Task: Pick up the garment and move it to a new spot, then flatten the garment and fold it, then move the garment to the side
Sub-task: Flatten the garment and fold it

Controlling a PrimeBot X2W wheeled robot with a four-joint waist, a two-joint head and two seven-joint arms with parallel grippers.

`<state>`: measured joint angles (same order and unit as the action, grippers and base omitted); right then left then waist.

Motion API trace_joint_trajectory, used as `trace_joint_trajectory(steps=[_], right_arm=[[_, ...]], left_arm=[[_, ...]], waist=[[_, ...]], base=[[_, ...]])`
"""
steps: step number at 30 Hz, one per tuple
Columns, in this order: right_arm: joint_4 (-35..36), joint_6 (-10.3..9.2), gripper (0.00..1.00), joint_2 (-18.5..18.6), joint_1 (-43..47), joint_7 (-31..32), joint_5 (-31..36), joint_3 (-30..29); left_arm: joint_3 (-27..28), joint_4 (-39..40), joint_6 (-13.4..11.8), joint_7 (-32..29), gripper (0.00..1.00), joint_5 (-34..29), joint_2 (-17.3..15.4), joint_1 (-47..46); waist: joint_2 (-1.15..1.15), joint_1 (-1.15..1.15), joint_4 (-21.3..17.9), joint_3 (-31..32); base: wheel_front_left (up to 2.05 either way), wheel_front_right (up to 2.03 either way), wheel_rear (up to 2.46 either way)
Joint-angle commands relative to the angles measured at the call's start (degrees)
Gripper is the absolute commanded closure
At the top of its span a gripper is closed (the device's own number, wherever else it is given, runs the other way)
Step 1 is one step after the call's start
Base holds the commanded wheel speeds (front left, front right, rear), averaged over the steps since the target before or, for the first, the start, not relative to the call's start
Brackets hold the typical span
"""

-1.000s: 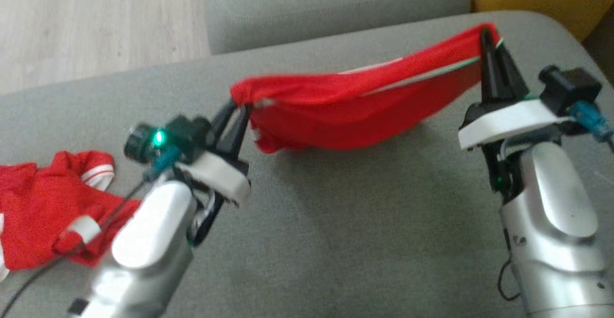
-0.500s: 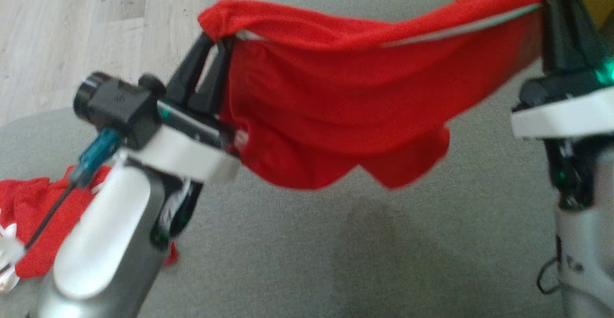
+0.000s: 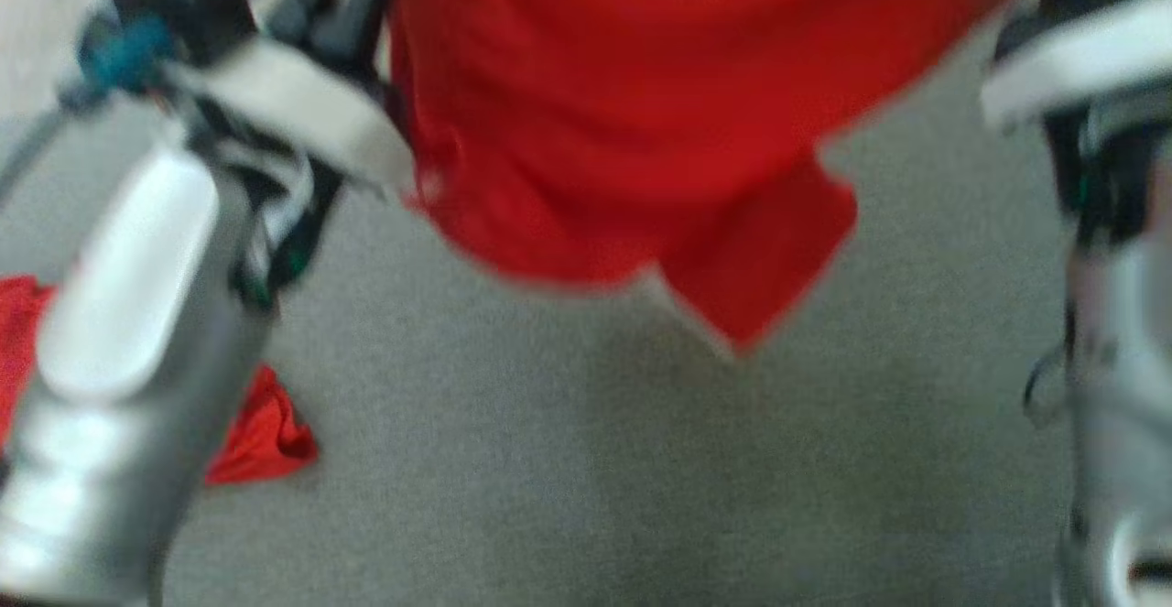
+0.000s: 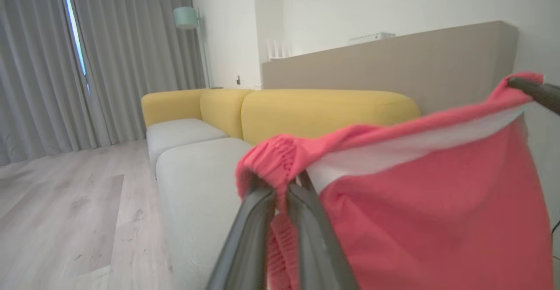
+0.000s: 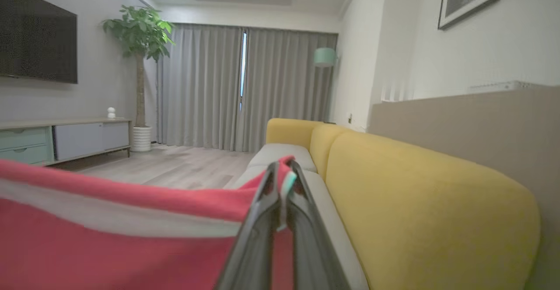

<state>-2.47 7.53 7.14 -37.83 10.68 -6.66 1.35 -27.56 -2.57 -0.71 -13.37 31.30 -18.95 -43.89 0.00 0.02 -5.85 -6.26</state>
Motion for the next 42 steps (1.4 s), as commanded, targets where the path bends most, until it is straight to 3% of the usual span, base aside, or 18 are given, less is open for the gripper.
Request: trace_joint_trajectory(steps=[1, 7, 10, 16, 23, 31, 36, 42], right_arm=[[-2.16, -0.04, 1.00, 0.36, -6.96, -1.91, -0.66, 1.39], [-25.03, -0.04, 1.00, 2.14, -28.24, -13.20, -0.30, 1.14], [-33.17, -0.04, 1.00, 2.48, -34.32, -18.00, 0.65, 0.31], [-45.26, -0.04, 1.00, 2.93, -34.45, -22.76, 1.08, 1.17], [-56.64, -0.04, 1.00, 5.12, -27.85, -22.22, -1.27, 5.33], [-59.58, -0.04, 1.00, 7.83, -20.68, -16.10, -9.07, 14.67], [-55.21, -0.04, 1.00, 12.17, -14.61, -10.07, -17.41, 22.09], [-47.13, -0.04, 1.00, 18.56, -6.71, -3.87, -26.78, 28.68]], left_arm=[[3.42, -1.96, 1.25, 0.92, 1.00, 0.25, -0.90, -6.76], [4.22, -20.24, 4.98, 7.42, 1.00, -1.18, 1.79, -23.29], [3.66, -26.43, 6.07, 11.26, 1.00, -1.75, 3.52, -28.52], [0.76, -35.29, 7.80, 17.28, 1.00, 0.11, 6.74, -28.94], [-8.91, -39.87, 8.17, 20.41, 1.00, 4.05, 7.90, -21.51], [-18.26, -37.35, 8.18, 21.37, 1.00, 9.75, 4.70, -12.67], [-23.04, -33.09, 8.19, 20.62, 1.00, 13.08, 1.36, -7.02], [-24.63, -29.73, 8.15, 21.60, 1.00, 14.64, -1.13, -1.23]], waist=[[0.00, -0.02, -0.67, -6.16], [0.00, -0.02, -0.85, -13.75], [0.00, -0.02, -0.26, -15.84], [0.00, -0.02, 0.64, -17.53], [0.00, -0.02, 1.75, -17.67], [0.00, -0.02, 2.24, -14.13], [0.00, -0.02, 2.07, -10.60], [0.00, -0.02, 1.33, -5.99]], base=[[0.00, 0.00, 0.00], [0.00, 0.00, 0.00], [0.00, 0.00, 0.00], [0.00, 0.00, 0.00], [0.00, 0.00, 0.00], [0.00, 0.00, 0.00], [0.00, 0.00, 0.00], [0.00, 0.00, 0.00]])
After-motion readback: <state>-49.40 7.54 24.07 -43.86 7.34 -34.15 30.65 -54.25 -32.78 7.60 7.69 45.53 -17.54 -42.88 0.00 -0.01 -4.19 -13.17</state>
